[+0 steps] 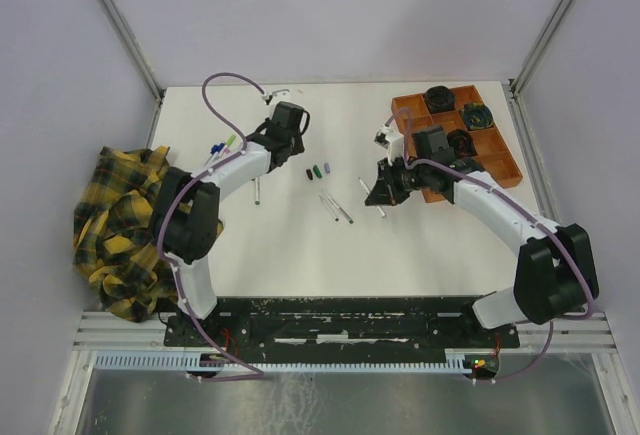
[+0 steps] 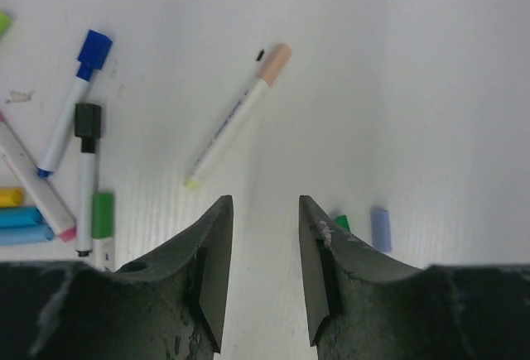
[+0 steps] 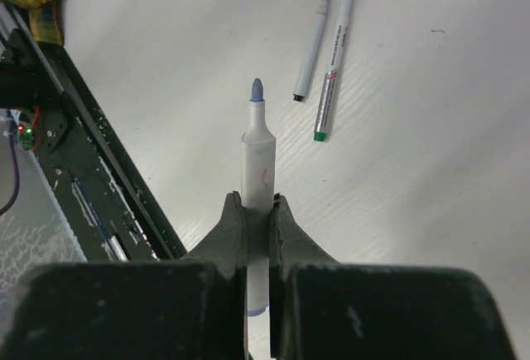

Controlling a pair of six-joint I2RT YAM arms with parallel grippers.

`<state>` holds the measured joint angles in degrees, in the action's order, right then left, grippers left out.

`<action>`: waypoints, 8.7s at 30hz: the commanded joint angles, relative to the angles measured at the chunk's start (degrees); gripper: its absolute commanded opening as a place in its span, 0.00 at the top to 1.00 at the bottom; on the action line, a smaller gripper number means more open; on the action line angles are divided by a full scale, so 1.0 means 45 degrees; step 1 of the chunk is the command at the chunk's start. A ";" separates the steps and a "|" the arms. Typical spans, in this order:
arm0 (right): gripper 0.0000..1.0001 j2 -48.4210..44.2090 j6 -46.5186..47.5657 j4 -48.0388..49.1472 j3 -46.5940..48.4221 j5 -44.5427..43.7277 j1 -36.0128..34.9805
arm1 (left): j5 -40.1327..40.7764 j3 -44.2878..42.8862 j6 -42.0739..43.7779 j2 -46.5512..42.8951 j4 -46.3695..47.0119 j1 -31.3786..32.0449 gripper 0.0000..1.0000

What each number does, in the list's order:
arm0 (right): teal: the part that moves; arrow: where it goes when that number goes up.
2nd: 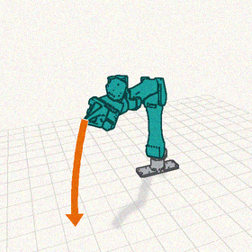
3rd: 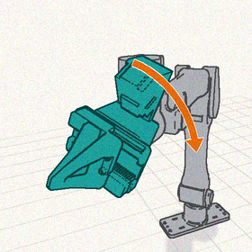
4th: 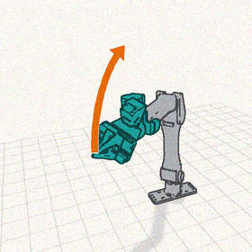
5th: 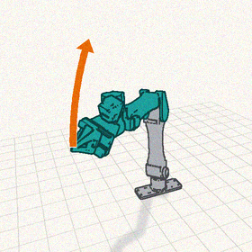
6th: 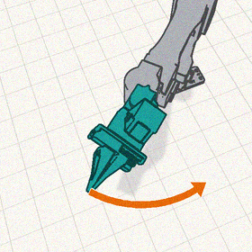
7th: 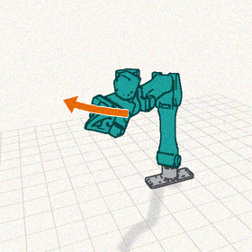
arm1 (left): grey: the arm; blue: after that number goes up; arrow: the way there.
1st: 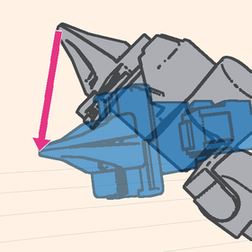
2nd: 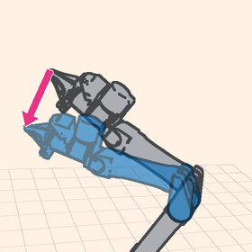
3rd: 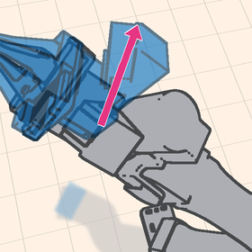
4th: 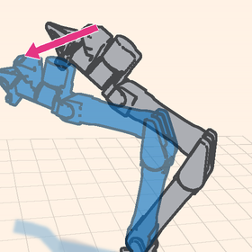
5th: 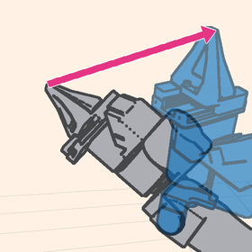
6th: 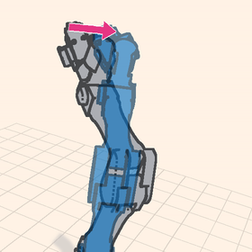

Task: Open the pen caps
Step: Place the pen at the center of the board, then pick up the pen from the center of the board, then open the pen cap from the pen.

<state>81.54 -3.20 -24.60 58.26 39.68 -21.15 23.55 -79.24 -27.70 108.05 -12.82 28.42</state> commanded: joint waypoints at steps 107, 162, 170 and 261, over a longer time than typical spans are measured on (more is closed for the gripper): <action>0.11 -0.5603 -0.6939 1.0446 -0.3334 0.3378 0.0460 | -0.3378 1.4386 -0.2528 -1.1408 1.6716 0.3925 0.97; 1.00 -0.5114 -0.8649 1.3148 -0.4498 0.2717 -0.1282 | -0.0703 1.2536 0.0203 -0.6335 2.3057 0.9115 0.84; 1.00 -0.5094 -0.7198 1.1117 -0.3673 0.3589 -0.1004 | -0.1053 1.3231 -0.0017 -0.8372 2.0197 0.9127 0.33; 1.00 -0.3217 -0.1896 0.4987 -0.1657 0.5932 -0.0242 | -1.0366 1.0377 -0.4783 -0.6615 1.8384 0.3731 0.50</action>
<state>67.20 -10.72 -6.00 48.90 65.67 -22.37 -22.85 -32.69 -49.30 78.22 66.28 44.58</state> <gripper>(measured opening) 0.065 0.527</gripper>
